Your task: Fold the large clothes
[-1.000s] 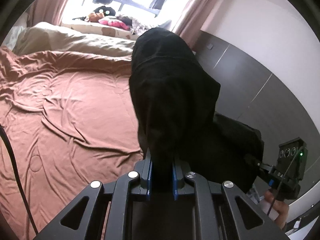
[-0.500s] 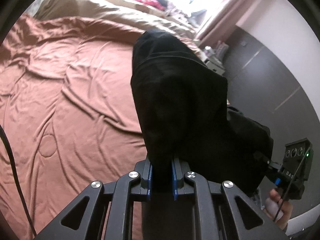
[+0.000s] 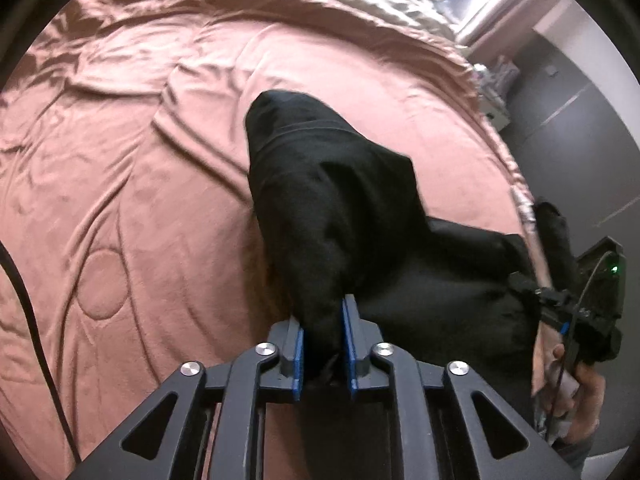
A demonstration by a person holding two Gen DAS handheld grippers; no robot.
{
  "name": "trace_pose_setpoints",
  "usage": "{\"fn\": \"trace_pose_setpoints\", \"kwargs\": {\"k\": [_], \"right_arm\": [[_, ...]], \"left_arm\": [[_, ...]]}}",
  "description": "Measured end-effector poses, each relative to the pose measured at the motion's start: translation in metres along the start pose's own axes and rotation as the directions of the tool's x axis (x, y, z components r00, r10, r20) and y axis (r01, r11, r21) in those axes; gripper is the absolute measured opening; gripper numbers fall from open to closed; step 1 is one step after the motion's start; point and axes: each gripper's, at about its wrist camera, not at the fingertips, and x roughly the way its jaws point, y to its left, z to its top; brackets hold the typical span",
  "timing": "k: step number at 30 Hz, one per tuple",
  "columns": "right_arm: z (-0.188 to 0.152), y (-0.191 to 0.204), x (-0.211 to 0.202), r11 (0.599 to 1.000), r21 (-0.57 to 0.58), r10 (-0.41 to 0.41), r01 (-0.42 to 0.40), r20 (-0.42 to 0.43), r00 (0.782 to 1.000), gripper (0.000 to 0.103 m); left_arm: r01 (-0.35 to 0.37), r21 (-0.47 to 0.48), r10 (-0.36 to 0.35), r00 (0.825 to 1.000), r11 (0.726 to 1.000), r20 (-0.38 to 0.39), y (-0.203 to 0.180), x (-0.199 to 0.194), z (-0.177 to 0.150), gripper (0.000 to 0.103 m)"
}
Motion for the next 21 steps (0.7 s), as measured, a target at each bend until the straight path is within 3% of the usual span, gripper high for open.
{"fn": "trace_pose_setpoints", "kwargs": {"k": [1,3,6,10,12,17,21], "right_arm": [[0.005,-0.002,0.002,1.000,0.001,-0.012,0.012,-0.009,1.000,0.054],[0.016,-0.006,-0.001,1.000,0.009,-0.003,0.003,-0.030,1.000,0.076],[0.027,-0.012,0.005,0.999,-0.004,0.042,-0.042,-0.110,0.993,0.077],[0.034,-0.027,0.016,0.998,-0.011,0.065,-0.069,-0.224,0.973,0.077],[0.037,-0.033,0.016,0.993,0.001,0.117,-0.120,-0.256,0.960,0.077],[0.050,-0.036,0.034,0.969,0.061,0.245,-0.238,-0.305,0.920,0.077],[0.052,-0.019,0.060,0.957,0.050,0.286,-0.287,-0.346,0.893,0.077]], "left_arm": [[0.005,-0.018,-0.005,1.000,1.000,-0.008,0.005,0.003,-0.001,0.024],[0.022,-0.038,-0.023,1.000,0.999,-0.011,0.011,0.005,-0.002,0.035],[0.039,-0.057,-0.040,0.999,0.998,-0.009,0.018,0.004,-0.004,0.051],[0.060,-0.061,-0.061,0.998,0.996,-0.017,0.022,0.000,-0.015,0.051],[0.067,-0.054,-0.068,0.997,0.996,-0.022,0.022,0.000,-0.020,0.051],[0.059,-0.050,-0.060,0.998,0.997,-0.026,0.021,0.007,-0.023,0.051],[0.051,-0.049,-0.053,0.998,0.997,-0.031,0.021,0.011,-0.021,0.051]]}}
